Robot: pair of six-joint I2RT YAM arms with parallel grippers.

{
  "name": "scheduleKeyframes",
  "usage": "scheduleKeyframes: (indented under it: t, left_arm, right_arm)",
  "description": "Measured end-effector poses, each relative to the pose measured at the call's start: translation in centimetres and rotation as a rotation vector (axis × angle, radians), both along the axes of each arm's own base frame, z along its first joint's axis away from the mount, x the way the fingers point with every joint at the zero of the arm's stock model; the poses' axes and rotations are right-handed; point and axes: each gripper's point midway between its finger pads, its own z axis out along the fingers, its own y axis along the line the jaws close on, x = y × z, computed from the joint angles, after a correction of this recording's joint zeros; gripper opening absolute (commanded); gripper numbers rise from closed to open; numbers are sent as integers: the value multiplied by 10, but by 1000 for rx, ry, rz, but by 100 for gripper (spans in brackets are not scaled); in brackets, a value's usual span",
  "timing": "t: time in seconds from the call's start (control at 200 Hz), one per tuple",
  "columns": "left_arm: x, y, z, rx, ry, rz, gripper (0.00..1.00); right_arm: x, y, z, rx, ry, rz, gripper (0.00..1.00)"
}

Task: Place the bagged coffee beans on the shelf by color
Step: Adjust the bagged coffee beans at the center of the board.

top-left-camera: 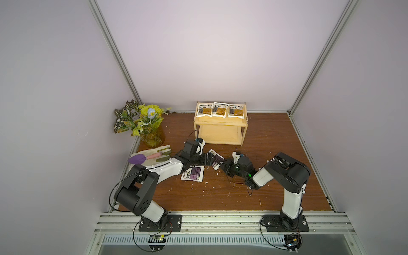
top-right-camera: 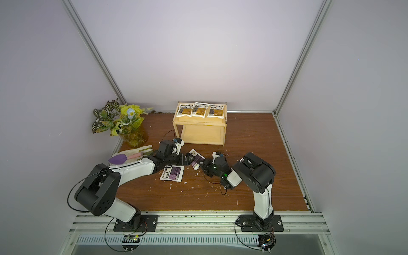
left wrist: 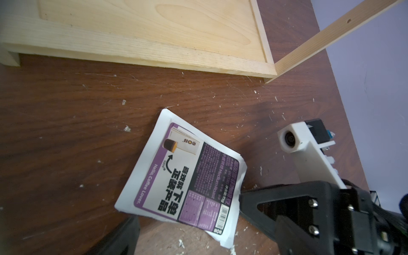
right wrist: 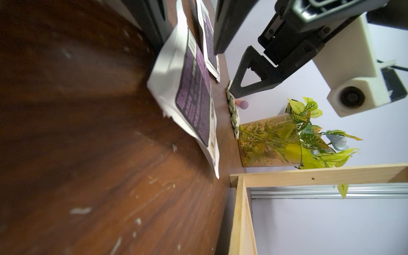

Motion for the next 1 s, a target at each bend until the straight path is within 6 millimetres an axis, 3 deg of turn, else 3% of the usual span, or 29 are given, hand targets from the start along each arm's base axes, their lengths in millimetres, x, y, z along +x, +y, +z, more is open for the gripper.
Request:
scheduleKeyframes:
  t: [0.175, 0.55, 0.786, 1.001]
  left_arm:
    - [1, 0, 5, -2, -17, -3, 100]
    - [1, 3, 9, -1, -23, 3, 99]
    - [-1, 6, 21, -8, -41, 9, 99]
    - [3, 20, 50, -12, -90, 77, 100]
  right_arm:
    - [-2, -1, -6, -6, 11, -1, 18]
    - [-4, -4, -6, 6, 16, -6, 0]
    - [-9, -8, -5, 26, 13, -10, 0]
    - [-22, -17, -3, 46, 33, -32, 0]
